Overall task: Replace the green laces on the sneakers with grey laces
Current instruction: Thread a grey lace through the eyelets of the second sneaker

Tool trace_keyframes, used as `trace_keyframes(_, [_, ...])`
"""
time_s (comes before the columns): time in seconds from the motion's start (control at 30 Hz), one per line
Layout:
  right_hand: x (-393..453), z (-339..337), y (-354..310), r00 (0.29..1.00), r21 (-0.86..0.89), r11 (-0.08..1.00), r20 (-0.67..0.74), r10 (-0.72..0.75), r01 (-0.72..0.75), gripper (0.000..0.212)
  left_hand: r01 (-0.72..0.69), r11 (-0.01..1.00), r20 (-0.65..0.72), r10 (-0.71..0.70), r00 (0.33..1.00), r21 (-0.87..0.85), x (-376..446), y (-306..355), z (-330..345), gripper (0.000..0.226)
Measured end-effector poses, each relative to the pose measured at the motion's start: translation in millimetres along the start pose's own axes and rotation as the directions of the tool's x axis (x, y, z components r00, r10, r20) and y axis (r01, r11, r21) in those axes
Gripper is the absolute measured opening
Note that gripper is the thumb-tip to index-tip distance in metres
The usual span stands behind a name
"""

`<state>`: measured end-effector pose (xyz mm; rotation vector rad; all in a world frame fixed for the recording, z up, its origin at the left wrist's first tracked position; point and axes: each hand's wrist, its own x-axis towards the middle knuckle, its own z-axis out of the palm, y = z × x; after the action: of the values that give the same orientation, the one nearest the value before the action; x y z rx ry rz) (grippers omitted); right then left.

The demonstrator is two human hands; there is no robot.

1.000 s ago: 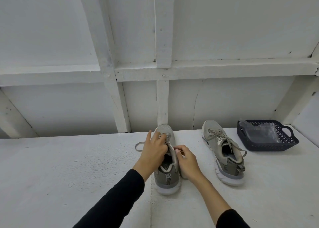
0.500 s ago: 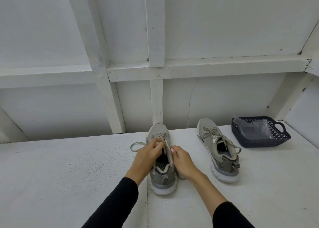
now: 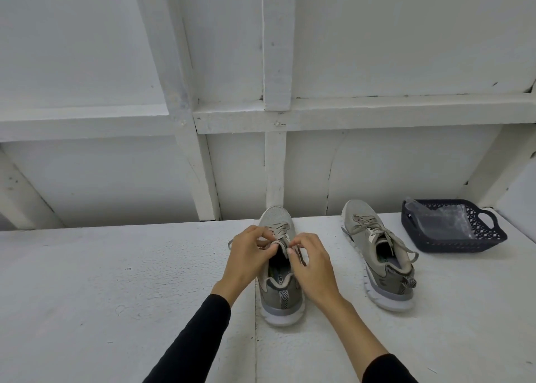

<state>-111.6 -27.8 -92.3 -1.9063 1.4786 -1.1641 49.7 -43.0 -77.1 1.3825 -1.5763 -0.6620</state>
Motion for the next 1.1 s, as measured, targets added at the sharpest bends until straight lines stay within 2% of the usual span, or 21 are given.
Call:
trace_keyframes(0.23, [8,-6,-5,0.988,-0.337,0.93,0.013,-0.152,0.148,0.017,0.046,0.998,0.028,-0.045,0.999,-0.036,3,-1,-2,0.015])
trace_keyframes(0.37, [10,-3,-11,0.98,-0.396,0.898,0.026,-0.196,0.19,0.012,-0.014,0.999,0.052,0.015,0.999,-0.029,0,-5,-1,0.015])
trace_keyframes(0.43, [9,-2,-12,0.987,-0.359,0.92,0.027,-0.157,0.156,0.011,-0.098,0.983,0.124,0.079,0.989,0.155,-4,-9,-5,0.018])
trace_keyframes(0.53, [8,-2,-11,0.989,-0.315,0.937,0.03,-0.146,0.148,0.007,-0.272,0.795,0.232,0.169,0.958,0.542,-8,-6,-12,0.034])
trace_keyframes(0.63, [8,-2,-11,0.989,-0.287,0.947,0.025,-0.143,0.144,0.004,-0.36,0.66,0.274,0.235,0.933,0.66,-4,3,-13,0.033])
trace_keyframes(0.83, [7,-3,-3,0.987,-0.238,0.958,0.032,-0.158,0.161,0.006,-0.474,0.613,0.246,0.421,0.873,0.632,-5,-6,1,0.024])
trace_keyframes(0.97, [4,0,0,0.976,-0.242,0.948,-0.002,-0.216,0.209,0.007,-0.483,0.677,0.171,0.475,0.863,0.555,-16,-15,8,0.022])
trace_keyframes(1.1, [0,4,6,0.951,-0.263,0.921,-0.04,-0.308,0.288,0.017,-0.486,0.688,0.128,0.503,0.855,0.539,-22,-20,12,0.027])
